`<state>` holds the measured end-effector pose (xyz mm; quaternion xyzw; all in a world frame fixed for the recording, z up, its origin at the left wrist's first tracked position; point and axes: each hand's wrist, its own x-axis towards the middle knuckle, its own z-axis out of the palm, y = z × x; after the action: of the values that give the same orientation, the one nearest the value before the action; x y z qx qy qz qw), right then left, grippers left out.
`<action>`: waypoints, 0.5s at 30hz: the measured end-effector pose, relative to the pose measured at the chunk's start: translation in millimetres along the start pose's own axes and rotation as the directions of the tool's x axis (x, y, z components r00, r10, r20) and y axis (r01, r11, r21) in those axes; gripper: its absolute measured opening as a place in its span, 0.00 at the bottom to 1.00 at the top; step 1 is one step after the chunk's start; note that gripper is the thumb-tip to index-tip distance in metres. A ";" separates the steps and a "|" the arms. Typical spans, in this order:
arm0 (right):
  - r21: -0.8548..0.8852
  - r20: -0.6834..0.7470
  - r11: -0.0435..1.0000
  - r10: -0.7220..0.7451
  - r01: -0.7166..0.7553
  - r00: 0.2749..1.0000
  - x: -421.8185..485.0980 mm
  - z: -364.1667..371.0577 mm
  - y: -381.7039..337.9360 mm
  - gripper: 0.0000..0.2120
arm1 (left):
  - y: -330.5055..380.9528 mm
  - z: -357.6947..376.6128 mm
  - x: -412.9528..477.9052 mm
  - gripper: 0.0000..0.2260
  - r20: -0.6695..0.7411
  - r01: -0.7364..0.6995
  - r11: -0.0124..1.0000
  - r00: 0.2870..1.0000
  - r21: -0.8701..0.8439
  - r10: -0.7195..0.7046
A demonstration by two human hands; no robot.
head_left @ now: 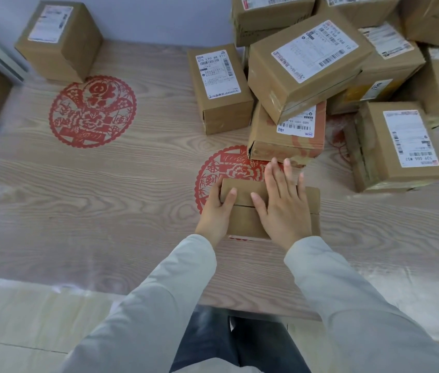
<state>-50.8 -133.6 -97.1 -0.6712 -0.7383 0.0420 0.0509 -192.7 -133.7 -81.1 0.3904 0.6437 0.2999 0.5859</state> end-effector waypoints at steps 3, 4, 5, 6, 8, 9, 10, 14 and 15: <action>0.017 -0.005 1.000 -0.003 0.003 1.000 -1.9 1.2 0.2 0.35 | -3.1 0.8 1.5 0.25 -0.001 0.011 1.000 1.000 -0.006 -0.011; 0.016 -0.011 1.000 -0.005 0.006 1.000 -3.2 1.9 -0.3 0.34 | -4.4 0.9 1.6 0.25 -0.003 0.011 1.000 1.000 -0.009 -0.011; 0.014 -0.011 1.000 -0.007 0.007 1.000 -4.0 3.0 -0.5 0.33 | -4.9 1.3 2.1 0.25 -0.005 0.007 1.000 1.000 -0.011 -0.007; 0.015 -0.002 1.000 -0.006 0.006 1.000 -4.6 3.5 -0.4 0.32 | -5.4 2.1 2.0 0.25 -0.011 0.008 1.000 1.000 -0.011 -0.008; 0.023 0.027 1.000 0.001 -0.002 1.000 -4.0 2.7 -1.4 0.32 | -4.3 1.8 1.5 0.25 -0.014 0.008 1.000 1.000 -0.010 -0.008; 0.031 0.039 1.000 0.002 -0.003 0.999 -3.3 2.1 -1.1 0.34 | -3.0 1.5 0.4 0.24 -0.010 0.007 1.000 1.000 -0.014 -0.007; 0.043 0.047 0.999 -0.003 0.001 0.999 -2.3 0.2 -0.5 0.35 | -1.6 0.7 -1.0 0.24 -0.004 0.006 1.000 1.000 -0.018 -0.006; 0.303 0.001 0.953 -0.027 0.026 1.000 -8.0 -20.8 11.6 0.38 | 0.8 -4.5 -6.4 0.26 0.049 -0.012 0.997 0.999 -0.071 0.016; 0.390 -0.047 0.921 -0.009 0.027 0.999 -13.9 -28.9 18.1 0.38 | -1.3 -7.0 -8.5 0.26 0.056 -0.029 0.996 0.998 -0.090 0.034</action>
<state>-27.9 -145.9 -71.1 -0.6416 -0.7200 0.1728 0.2001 -199.7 -141.2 -76.8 0.3826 0.6064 0.3262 0.6160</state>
